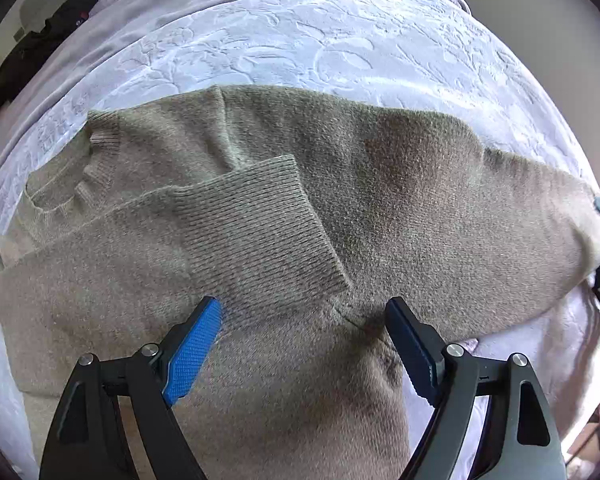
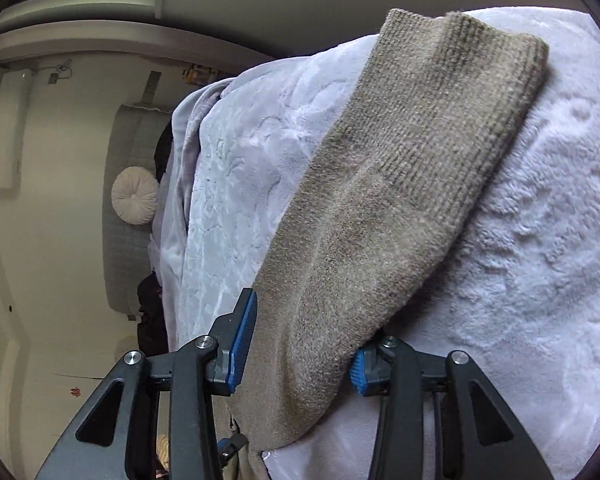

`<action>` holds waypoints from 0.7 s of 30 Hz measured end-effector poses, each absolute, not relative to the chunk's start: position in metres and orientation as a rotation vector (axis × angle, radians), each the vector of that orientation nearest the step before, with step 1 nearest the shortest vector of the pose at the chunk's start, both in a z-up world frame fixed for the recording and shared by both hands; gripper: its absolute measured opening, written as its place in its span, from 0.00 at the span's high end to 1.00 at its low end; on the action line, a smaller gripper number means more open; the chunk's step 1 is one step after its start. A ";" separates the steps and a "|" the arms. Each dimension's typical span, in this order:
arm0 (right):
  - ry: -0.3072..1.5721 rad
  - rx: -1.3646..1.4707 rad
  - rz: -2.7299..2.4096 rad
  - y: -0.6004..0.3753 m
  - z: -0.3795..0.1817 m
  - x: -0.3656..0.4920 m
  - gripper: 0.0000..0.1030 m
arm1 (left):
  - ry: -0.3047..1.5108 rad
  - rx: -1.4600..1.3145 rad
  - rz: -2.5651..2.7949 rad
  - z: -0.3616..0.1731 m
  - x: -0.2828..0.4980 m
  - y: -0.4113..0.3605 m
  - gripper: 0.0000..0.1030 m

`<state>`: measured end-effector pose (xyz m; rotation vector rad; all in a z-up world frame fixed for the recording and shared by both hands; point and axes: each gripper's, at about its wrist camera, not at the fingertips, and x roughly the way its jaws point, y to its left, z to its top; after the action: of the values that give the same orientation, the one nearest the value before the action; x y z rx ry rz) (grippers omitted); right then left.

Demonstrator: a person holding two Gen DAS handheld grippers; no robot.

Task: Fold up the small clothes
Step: 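Grasp the other sleeve cuff with the right tool, then fold the held sleeve across the body toward the left tool, release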

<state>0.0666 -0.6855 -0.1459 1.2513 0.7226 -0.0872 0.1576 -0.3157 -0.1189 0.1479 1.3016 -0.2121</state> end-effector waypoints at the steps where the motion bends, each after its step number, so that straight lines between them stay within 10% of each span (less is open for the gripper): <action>1: 0.720 1.263 -0.079 -0.685 -0.145 0.067 0.62 | 1.298 0.155 -0.210 -0.121 0.157 -0.319 0.18; 3: 0.711 1.285 -0.045 -0.682 -0.142 0.071 0.92 | 1.303 0.186 -0.206 -0.128 0.156 -0.324 0.18; 21: 0.645 1.175 0.200 -0.584 -0.054 0.111 0.92 | 1.249 0.072 -0.259 -0.077 0.134 -0.231 0.18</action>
<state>0.1105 -0.5839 -0.0538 1.1755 0.6454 0.2000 0.1345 -0.2314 -0.0774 0.0719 1.2488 -0.2591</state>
